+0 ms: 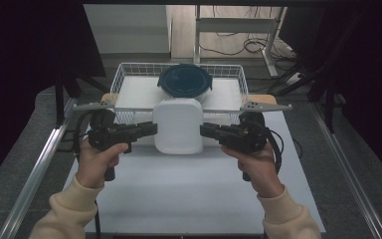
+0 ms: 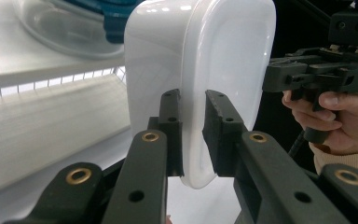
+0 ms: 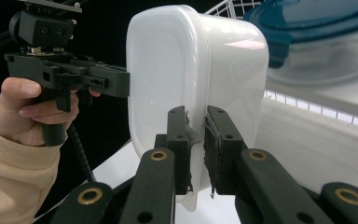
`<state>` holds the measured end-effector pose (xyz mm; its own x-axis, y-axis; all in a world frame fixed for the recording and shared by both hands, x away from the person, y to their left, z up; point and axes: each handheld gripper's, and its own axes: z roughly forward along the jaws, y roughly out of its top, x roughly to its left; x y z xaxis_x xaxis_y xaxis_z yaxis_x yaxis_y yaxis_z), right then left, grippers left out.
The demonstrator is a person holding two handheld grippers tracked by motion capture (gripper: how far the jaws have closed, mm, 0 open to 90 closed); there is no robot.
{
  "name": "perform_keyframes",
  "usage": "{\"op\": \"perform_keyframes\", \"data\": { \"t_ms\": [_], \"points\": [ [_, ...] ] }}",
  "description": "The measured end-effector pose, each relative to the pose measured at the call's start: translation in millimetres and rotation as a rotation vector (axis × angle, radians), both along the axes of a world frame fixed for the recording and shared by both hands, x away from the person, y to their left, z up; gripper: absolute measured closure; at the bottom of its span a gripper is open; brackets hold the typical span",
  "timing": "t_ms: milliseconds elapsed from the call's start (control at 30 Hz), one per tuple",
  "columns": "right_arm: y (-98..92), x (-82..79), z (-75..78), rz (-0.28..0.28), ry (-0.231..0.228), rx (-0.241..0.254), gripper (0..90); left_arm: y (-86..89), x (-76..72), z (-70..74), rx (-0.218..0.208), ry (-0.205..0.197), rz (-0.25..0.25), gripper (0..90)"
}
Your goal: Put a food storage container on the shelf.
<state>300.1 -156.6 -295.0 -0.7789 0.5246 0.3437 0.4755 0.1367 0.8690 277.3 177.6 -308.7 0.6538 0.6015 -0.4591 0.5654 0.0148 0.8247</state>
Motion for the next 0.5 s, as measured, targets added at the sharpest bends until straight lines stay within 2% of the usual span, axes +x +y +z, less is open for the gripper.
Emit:
{"op": "perform_keyframes", "data": {
  "t_ms": [100, 133, 300, 500],
  "points": [
    [0.8, 2.2, 7.7, 0.0, -0.007, 0.004, 80.4, 0.7, 1.6, 5.7, 0.002, -0.004, 0.001, 77.8],
    [1.4, 3.7, 11.5, 0.0, -0.008, 0.006, 80.5, 1.8, 5.2, 13.1, 0.006, -0.008, -0.001, 77.8],
    [2.3, 14.0, 25.3, 0.003, -0.006, 0.021, 80.6, 2.5, 15.4, 30.3, 0.019, -0.017, 0.003, 77.9],
    [2.4, 30.9, 42.8, -0.003, -0.003, 0.026, 80.6, 4.3, 38.2, 49.6, 0.006, 0.0, -0.013, 77.7]
  ]
}}
